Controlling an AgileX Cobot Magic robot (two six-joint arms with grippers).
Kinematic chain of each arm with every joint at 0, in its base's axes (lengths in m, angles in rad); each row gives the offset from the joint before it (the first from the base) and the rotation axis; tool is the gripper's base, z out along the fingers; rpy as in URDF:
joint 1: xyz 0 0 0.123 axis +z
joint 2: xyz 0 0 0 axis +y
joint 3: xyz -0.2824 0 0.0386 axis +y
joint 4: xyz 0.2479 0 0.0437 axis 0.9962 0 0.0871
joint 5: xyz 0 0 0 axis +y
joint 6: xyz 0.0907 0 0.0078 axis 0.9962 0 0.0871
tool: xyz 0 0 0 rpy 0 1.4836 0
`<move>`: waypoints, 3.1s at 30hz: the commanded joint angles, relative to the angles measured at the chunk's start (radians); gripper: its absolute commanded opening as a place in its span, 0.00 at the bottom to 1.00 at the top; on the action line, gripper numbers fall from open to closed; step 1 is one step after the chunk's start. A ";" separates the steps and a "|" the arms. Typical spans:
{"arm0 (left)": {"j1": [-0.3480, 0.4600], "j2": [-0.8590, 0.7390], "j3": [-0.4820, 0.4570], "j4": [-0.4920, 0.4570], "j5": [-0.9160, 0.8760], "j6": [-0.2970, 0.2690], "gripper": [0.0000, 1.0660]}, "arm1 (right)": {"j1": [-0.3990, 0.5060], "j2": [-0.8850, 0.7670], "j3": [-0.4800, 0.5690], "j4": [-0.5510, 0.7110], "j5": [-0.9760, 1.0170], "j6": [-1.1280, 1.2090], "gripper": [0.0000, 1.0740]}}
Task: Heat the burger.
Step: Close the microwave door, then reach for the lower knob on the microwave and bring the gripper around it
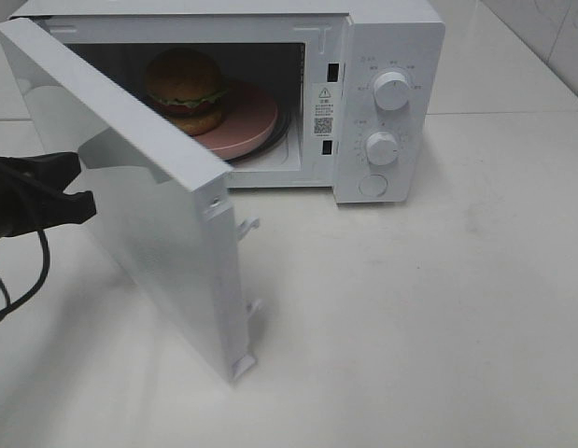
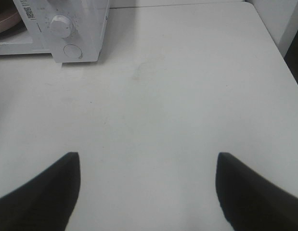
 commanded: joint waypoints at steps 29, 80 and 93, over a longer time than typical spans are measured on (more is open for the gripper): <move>-0.356 0.221 -0.379 -0.455 0.089 0.208 0.00 | -0.008 -0.026 0.000 0.001 -0.005 -0.008 0.70; -0.450 0.308 -0.687 -0.655 0.333 0.445 0.01 | -0.008 -0.026 0.000 0.001 -0.005 -0.005 0.70; -0.430 0.186 -0.604 -0.646 0.935 0.446 0.93 | -0.008 -0.026 0.000 0.001 -0.005 -0.005 0.70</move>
